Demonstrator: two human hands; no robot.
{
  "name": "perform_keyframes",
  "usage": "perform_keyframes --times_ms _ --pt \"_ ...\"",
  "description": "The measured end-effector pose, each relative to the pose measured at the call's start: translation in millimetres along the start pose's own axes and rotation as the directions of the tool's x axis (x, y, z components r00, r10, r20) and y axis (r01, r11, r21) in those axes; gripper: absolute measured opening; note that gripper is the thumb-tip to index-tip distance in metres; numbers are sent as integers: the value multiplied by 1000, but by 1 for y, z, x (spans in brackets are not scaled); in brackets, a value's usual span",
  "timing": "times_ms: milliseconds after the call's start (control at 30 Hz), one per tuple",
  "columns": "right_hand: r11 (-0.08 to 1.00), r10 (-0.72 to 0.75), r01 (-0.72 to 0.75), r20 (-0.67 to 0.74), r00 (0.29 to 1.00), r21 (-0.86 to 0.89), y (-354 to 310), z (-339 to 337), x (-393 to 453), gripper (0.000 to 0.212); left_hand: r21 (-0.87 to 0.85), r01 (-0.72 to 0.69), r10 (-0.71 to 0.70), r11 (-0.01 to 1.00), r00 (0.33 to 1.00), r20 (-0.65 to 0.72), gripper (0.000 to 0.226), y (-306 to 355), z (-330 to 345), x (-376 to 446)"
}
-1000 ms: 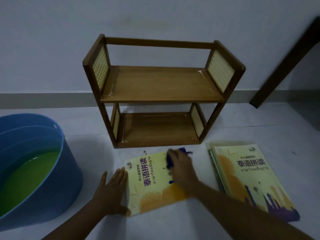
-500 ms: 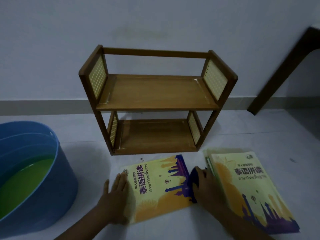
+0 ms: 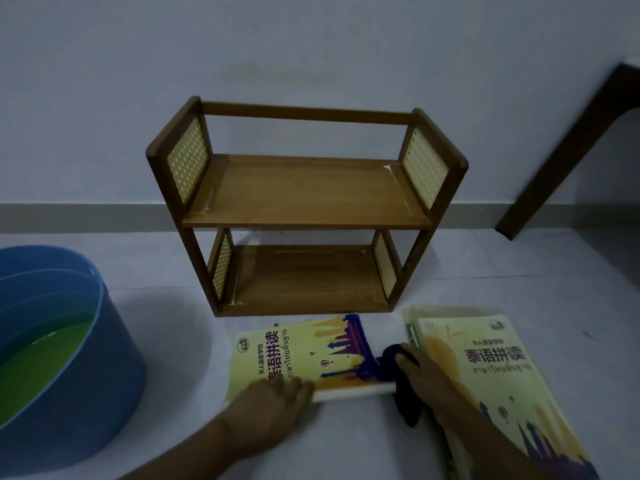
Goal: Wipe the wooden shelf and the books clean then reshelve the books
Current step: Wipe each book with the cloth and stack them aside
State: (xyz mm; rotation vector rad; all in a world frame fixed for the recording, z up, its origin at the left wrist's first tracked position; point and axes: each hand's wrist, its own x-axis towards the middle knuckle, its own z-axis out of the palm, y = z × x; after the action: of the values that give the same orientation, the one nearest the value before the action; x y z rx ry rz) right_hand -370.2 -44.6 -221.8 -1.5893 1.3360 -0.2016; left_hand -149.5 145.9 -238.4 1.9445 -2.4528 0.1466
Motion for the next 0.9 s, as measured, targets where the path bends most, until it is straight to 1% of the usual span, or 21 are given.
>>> perform_keyframes --times_ms 33,67,100,133,167,200,233,267,300,333,367,400,433,467,500,567,600,667,700,767,900 --pt "995 14 -12 -22 1000 103 -1 -7 2 23 -57 12 -14 998 999 -35 30 -11 -22 5" --pt "988 30 -20 -68 997 154 -1 -12 1 24 -105 49 -54 993 998 -45 33 -22 -42 9" --pt "982 5 19 -126 992 190 0 -12 1 24 -157 122 -134 980 988 -73 36 -31 -61 10" --pt "978 -2 43 -195 981 206 -1 -11 0 25 -256 203 -231 945 969 -85 35 -38 -80 11" --pt "976 -23 75 -243 970 206 -1 -8 0 29 -388 246 -302 888 949 -89 37 -43 -96 12" --pt "975 -44 96 -245 969 203 -2 -3 -2 36 -520 253 -359 816 927 -112 43 -46 -106 12" --pt "969 -66 109 -191 979 222 -2 3 -4 43 -646 244 -407 723 907 -113 44 -45 -112 11" --pt "950 -71 99 -105 992 297 -9 9 -9 47 -738 233 -463 633 878 -120 40 -41 -117 11" --pt "910 -64 47 26 998 413 -17 14 -14 43 -807 242 -526 538 845 -97 37 -35 -119 10" --pt "860 -58 -32 160 985 509 -22 18 -18 33 -862 284 -590 420 807 -21 36 -28 -115 7" --pt "822 -68 -79 234 970 565 -30 23 -24 26 -898 335 -632 284 770 87 39 -23 -108 2" --pt "823 -86 -76 254 963 564 -35 28 -26 25 -910 386 -638 152 741 208 44 -20 -100 -4" --pt "853 -78 -56 233 969 518 -38 35 -26 26 -893 448 -607 39 721 335 48 -22 -90 -11" --pt "891 -63 -38 206 976 451 -40 42 -23 29 -851 524 -553 -34 699 453 46 -26 -81 -18" --pt "939 -44 -19 176 983 342 -43 48 -21 31 -786 616 -492 -45 671 554 40 -31 -72 -23" --pt "992 -64 46 164 984 116 -47 63 -13 36 -639 768 -390 39 601 698 29 -41 -55 -33" --pt "995 -99 94 170 980 40 -50 71 -8 38 -585 807 -341 78 573 745 26 -42 -47 -36" --pt "979 -174 189 176 969 -73 -57 87 -4 38 -532 838 -263 119 544 797 22 -41 -33 -41" --pt "967 -205 228 181 962 -112 -59 93 -2 36 -520 841 -250 151 542 803 22 -40 -26 -44" --pt "944 -252 287 209 945 -162 -54 101 0 37 -507 818 -270 273 571 775 23 -40 -11 -49" --pt "919 -278 329 233 932 -218 -42 103 -7 40 -450 762 -325 466 620 714 20 -38 7 -56"
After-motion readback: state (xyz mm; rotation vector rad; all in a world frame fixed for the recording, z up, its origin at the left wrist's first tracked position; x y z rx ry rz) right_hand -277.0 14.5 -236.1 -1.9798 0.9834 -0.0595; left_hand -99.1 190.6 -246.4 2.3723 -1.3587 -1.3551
